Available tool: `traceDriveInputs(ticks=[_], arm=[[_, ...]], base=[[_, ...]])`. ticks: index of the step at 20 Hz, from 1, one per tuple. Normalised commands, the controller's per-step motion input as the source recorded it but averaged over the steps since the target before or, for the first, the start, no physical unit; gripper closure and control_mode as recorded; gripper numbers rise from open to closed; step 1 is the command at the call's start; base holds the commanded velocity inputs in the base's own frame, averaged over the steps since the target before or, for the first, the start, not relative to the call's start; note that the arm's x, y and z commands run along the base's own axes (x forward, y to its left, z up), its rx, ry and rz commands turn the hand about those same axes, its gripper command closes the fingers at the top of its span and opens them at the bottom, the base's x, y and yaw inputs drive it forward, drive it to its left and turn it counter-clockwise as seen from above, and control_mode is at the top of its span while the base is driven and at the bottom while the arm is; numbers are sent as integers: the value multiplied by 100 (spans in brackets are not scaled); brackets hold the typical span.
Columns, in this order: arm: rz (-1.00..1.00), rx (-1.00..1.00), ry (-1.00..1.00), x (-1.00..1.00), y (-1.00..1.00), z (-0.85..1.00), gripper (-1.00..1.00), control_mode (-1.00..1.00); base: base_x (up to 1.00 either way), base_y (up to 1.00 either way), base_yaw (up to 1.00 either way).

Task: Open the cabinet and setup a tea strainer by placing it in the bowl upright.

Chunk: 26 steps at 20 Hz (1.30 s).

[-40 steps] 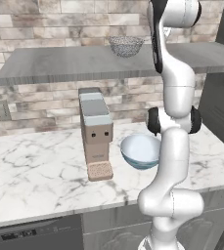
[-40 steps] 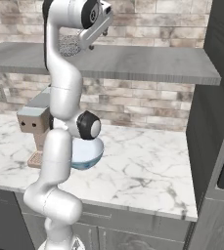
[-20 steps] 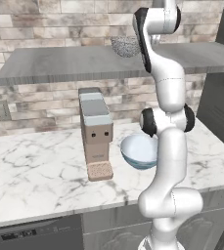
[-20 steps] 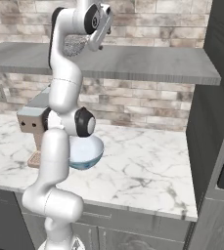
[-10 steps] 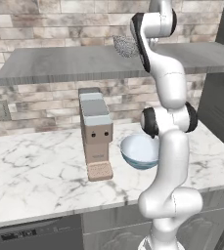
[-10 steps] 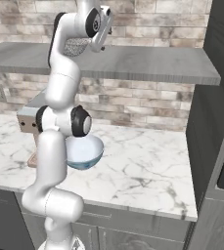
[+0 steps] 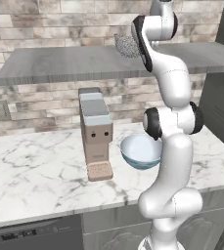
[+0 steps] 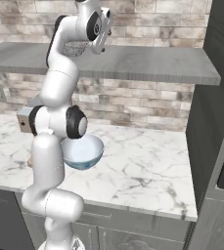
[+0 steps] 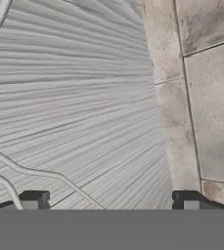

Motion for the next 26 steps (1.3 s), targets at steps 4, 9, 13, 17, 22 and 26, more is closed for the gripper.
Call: traceDriveInputs(ticks=[4,9,13,17,22,26], arm=[[10,2,0,-8,0,12,-100,-100],[13,13,0,-7,0,35,-100,-100],[17,27,0,0,-3,26,-100,-100],[14,6,0,0,-4,0,-100,-100],[13,0,0,1,0,0,-100,-100],[17,0,7,1,2,2,-100,-100]], base=[[0,0,0],[0,0,0],[0,0,0],[0,0,0],[0,0,0],[0,0,0]])
